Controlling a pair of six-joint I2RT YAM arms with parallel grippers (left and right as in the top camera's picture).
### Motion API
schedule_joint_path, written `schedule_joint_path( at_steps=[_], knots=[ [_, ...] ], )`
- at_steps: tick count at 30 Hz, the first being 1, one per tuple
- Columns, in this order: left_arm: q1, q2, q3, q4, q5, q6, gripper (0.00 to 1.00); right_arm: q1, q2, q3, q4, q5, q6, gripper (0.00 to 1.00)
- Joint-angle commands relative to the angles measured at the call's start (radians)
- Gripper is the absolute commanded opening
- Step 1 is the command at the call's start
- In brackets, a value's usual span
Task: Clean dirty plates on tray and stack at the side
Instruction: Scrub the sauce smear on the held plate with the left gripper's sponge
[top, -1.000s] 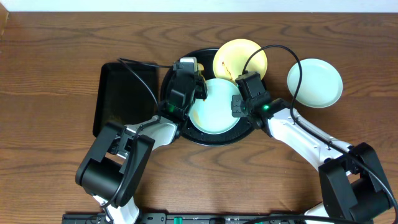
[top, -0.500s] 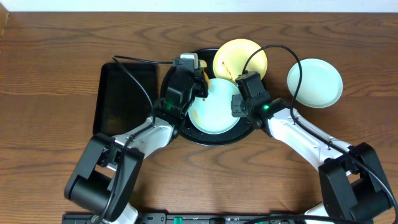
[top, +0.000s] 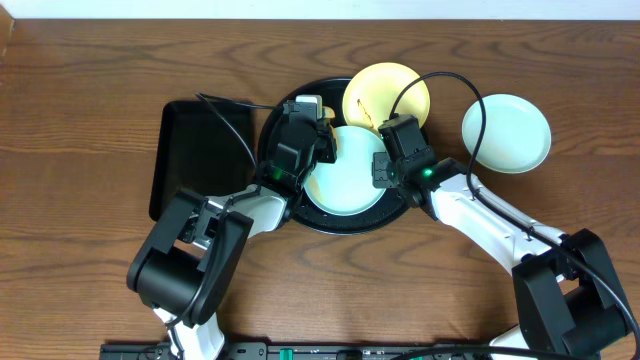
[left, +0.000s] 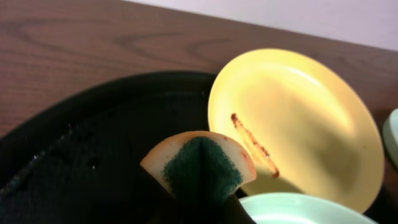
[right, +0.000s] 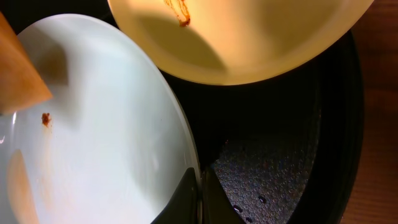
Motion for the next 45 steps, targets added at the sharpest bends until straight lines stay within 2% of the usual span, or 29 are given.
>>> schedule_joint_path(
  at_steps=[1, 9, 16, 27, 41, 45],
  knots=[
    [0.004, 0.022, 0.016, 0.007, 0.002, 0.002, 0.08, -0.003, 0.008, 0.019, 0.003, -0.001, 0.014, 0.01],
    [0.004, 0.042, 0.016, 0.001, 0.008, -0.010, 0.08, -0.003, 0.008, 0.019, 0.003, -0.001, 0.014, 0.01],
    [0.004, 0.039, 0.016, -0.009, 0.101, -0.010, 0.08, -0.004, 0.008, 0.019, 0.004, -0.001, 0.006, 0.01],
    [0.004, 0.033, 0.016, -0.114, 0.111, -0.010, 0.08, -0.004, 0.008, 0.019, 0.006, -0.001, 0.006, 0.01],
    [0.004, -0.197, 0.016, -0.368, 0.110, -0.009, 0.08, -0.004, 0.008, 0.019, 0.006, -0.001, 0.006, 0.01],
    [0.004, -0.263, 0.016, -0.388, 0.110, 0.003, 0.08, -0.004, 0.008, 0.019, 0.006, -0.001, 0.006, 0.01]
  ],
)
